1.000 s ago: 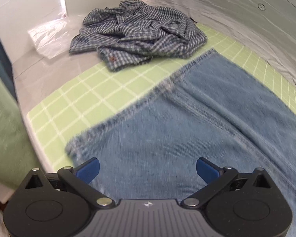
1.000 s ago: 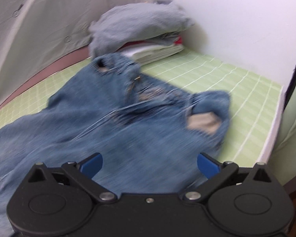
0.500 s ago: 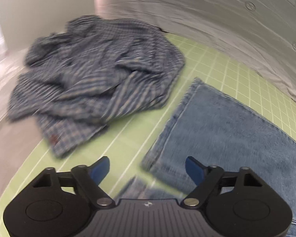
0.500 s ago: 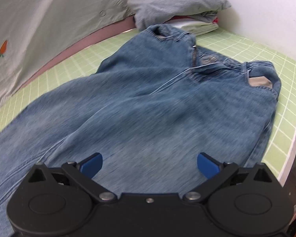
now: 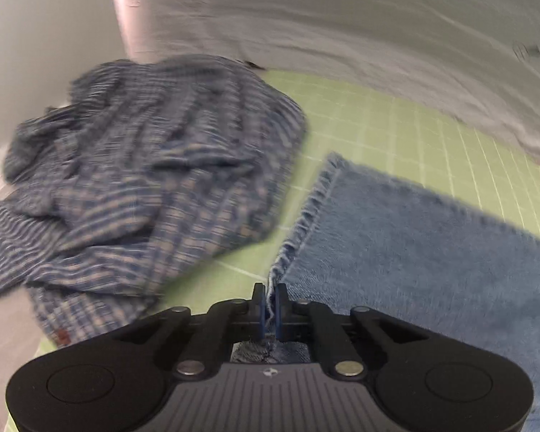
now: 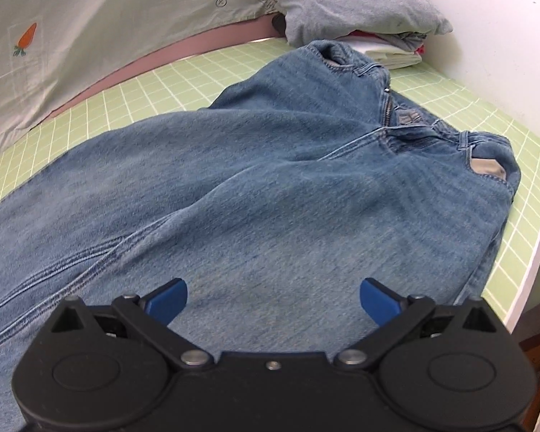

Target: Fold clothes

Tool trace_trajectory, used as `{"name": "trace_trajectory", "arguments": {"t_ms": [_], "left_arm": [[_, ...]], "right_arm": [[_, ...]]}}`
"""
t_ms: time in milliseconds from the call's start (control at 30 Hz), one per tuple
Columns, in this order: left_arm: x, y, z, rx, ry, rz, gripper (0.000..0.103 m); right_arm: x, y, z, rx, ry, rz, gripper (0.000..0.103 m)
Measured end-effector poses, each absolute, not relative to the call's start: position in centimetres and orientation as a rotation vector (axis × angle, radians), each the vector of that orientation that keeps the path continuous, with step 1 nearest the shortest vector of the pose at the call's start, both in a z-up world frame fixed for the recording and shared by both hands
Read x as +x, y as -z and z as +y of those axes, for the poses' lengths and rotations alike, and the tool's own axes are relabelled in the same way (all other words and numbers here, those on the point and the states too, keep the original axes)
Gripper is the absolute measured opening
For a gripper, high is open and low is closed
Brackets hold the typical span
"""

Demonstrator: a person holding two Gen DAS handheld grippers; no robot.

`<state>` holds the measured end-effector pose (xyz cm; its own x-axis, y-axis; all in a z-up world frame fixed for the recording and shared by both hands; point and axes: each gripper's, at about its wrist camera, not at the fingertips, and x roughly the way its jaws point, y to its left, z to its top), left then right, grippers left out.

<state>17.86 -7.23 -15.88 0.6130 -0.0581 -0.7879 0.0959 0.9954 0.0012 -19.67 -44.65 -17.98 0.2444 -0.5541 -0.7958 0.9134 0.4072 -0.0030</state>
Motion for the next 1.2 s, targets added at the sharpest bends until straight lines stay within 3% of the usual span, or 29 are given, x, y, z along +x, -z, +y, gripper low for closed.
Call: {"name": "trace_trajectory", "arguments": {"t_ms": [200,300,433,467,700,1000,1100,1133,1167,1200], "left_arm": [[17.3,16.1,-5.0,0.016,0.016,0.919,0.004],[16.7,15.5,-5.5,0.075,0.004,0.91,0.015],[15.0,13.9,-4.6,0.034,-0.011,0.887,0.061],[14.4,13.6,-4.1,0.001,-0.012,0.879,0.068],[8.7,14.4,-1.7,-0.069,-0.001,0.947,0.078],[4.7,17.0,-1.6,-0.043,0.015,0.994,0.078],[4.0,17.2,-1.9,-0.004,0.007,0.98,0.071],[3.8,17.2,-2.0,0.023,0.006,0.976,0.062],[3.6,17.1,-1.9,0.028,0.007,0.971,0.041],[3.4,16.9,-1.7,0.024,0.009,0.965,0.027]], "right_arm": [[-20.1,17.8,-44.7,0.516,1.041,0.815,0.103],[-21.2,17.8,-44.9,0.534,1.037,0.798,0.103],[-22.5,17.9,-45.1,0.553,1.037,0.76,0.103],[-22.9,17.8,-45.3,0.561,1.034,0.748,0.103],[-24.4,18.1,-46.0,0.604,0.995,0.704,0.103],[-25.9,17.9,-45.6,0.556,0.937,0.734,0.103],[-26.8,17.8,-45.2,0.543,0.941,0.739,0.103],[-27.1,17.7,-45.1,0.542,0.943,0.741,0.103],[-27.3,17.8,-45.1,0.54,0.944,0.745,0.103],[-27.5,17.8,-45.0,0.539,0.945,0.748,0.103]]}}
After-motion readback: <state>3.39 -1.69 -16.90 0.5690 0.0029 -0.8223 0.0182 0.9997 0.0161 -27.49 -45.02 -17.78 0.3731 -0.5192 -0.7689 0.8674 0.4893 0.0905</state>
